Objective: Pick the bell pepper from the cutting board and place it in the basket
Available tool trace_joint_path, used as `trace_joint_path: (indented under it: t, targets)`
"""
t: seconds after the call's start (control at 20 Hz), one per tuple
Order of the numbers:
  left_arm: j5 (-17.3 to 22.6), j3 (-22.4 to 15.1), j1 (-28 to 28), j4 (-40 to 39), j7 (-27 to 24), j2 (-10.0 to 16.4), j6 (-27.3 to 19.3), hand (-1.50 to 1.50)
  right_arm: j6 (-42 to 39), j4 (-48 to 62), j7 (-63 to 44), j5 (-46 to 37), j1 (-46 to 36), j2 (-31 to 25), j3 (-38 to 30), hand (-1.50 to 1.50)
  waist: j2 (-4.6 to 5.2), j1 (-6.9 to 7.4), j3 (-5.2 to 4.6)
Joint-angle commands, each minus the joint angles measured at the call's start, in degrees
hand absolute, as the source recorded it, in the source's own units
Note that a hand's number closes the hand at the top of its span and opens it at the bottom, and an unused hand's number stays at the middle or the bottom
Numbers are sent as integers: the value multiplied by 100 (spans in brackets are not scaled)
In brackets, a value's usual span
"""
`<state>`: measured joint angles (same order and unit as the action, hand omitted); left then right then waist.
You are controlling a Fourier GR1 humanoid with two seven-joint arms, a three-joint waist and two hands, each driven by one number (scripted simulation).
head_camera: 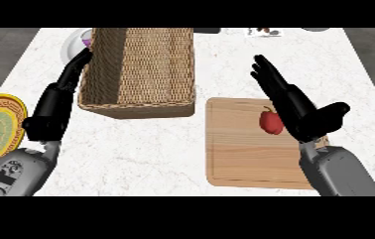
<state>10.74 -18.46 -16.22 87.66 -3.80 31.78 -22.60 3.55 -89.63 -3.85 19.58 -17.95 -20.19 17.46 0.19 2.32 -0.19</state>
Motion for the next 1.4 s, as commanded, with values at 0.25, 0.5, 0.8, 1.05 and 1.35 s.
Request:
trace_joint_path:
  t: [0.25,0.5,0.8,1.05,1.35]
  targets:
    - [-199,213,30,-8,129,336,586,0,965,1866,-37,-1776,-1652,804,405,150,13,-74,18]
    - [156,218,46,-243,-25,213,977,0,3044,2273,1331,-1569,-1119,1985,951,-150,61,58,16]
    - [30,198,78,-200,67,213,915,0,4384,3417,-260,-3292,-2573,1604,1217,-150,-53,-74,-24]
    - [167,425,162,-289,185,369,961,0,3494,4270,-2033,-4182,-3290,678,1731,-150,-185,-242,-73]
    - [129,408,156,-341,124,315,949,0,664,4593,-3440,-4301,-4150,363,2556,-150,-204,-261,-74]
